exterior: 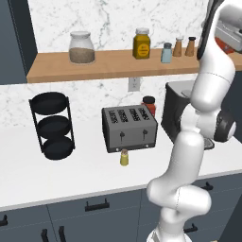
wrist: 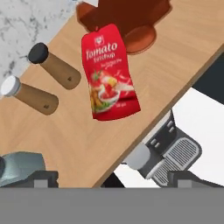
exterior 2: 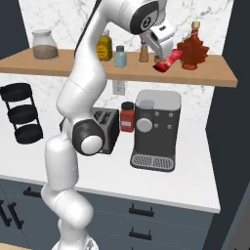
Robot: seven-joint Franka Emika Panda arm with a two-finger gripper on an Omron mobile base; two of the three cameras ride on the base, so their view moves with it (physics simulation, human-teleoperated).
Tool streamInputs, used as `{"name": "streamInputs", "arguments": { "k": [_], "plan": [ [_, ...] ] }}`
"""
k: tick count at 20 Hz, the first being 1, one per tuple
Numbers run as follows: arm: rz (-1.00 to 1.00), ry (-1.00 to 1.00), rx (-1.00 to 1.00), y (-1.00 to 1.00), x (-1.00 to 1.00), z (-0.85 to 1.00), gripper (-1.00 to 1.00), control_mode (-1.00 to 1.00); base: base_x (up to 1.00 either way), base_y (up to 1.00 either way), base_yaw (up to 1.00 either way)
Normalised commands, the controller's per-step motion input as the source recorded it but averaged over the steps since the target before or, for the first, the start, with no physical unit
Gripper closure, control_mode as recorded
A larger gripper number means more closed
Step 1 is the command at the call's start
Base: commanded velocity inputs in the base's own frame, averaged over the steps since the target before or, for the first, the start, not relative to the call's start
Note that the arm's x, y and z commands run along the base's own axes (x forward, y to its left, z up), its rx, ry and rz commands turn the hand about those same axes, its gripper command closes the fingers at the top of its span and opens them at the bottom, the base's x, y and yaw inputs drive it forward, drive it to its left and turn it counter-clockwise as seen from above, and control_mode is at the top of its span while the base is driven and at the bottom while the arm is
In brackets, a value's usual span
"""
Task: Put the shaker and condiment bottle from the counter next to their counterparts in the cabinet.
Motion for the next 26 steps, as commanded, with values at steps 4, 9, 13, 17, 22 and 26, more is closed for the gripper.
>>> {"name": "streamInputs", "arguments": {
  "k": [4, 9, 13, 17, 22, 26],
  "plan": [
    [0.05, 0.0, -0.13, 0.38, -0.63, -0.4, -1.0, -1.0, 0.0, 0.0, 0.0],
    [0.04, -0.07, -0.07, 0.16, -0.78, -0.28, -1.0, -1.0, 0.0, 0.0, 0.0],
    [0.05, -0.12, -0.18, 0.44, -0.66, -0.56, -1.0, -1.0, 0.0, 0.0, 0.0],
    [0.11, -0.21, -0.18, 0.62, -0.58, -0.94, -1.0, -1.0, 0.0, 0.0, 0.0],
    [0.2, -0.34, -0.14, 0.49, -0.57, -0.99, -1.0, -1.0, 0.0, 0.0, 0.0],
    [0.22, -0.33, -0.06, 0.38, -0.7, -0.91, -1.0, -1.0, 0.0, 0.0, 0.0]
  ]
}}
